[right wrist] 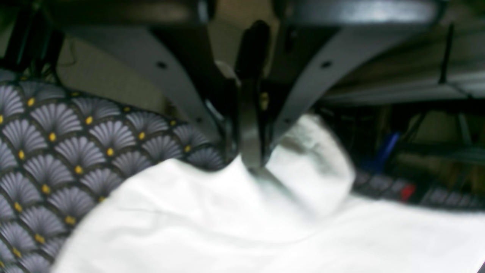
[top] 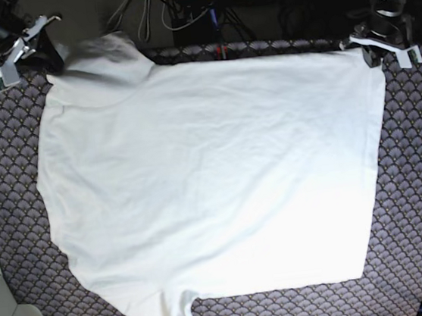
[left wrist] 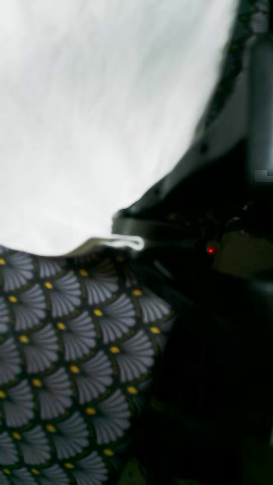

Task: Fold the T-shirt properly
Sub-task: 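Lift both grippers and pull the shirt's shoulder edge taut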

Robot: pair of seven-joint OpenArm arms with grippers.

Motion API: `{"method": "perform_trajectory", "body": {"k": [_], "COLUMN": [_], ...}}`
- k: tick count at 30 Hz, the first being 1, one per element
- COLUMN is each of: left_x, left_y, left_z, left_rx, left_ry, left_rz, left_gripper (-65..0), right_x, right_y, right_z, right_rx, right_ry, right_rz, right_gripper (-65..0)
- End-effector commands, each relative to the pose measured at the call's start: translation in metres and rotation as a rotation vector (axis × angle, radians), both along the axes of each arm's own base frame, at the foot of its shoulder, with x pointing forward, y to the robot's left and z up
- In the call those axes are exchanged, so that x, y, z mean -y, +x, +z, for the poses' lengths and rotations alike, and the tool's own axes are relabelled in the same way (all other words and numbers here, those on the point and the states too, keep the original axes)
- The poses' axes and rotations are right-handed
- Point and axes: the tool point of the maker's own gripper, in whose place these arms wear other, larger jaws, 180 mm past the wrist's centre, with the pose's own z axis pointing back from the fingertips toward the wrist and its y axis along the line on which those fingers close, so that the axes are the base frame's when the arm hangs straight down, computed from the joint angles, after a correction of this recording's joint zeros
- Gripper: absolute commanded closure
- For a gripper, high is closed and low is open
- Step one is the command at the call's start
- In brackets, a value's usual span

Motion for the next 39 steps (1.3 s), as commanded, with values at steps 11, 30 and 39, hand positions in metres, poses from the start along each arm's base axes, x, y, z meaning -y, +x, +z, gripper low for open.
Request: {"method": "perform_trajectory", "body": {"k": [11,30,39], "left_x": [0.005,-0.018,-0.008], "left_y": [0.003,0.068,0.108], "left_z": [0.025,0.065,0.088], "left_rx": [0.058,0.04,0.065], "left_ry": [0.027,0.004,-0.035], "left_rz": [-0.038,-0.007,-0.037], "left_gripper": [-0.4,-0.4,-0.4], "right_x": [0.046,0.046,0.048], "right_y": [0.013,0.067,0.105], "right_z": [0.029,0.06,0.07], "right_rx": [0.108,0.281,0.355], "right_ry": [-0.08,-0.084,-0.173], "right_rz": [-0.132,-0.126,-0.113], "right_gripper": [0.0,0.0,0.0]}}
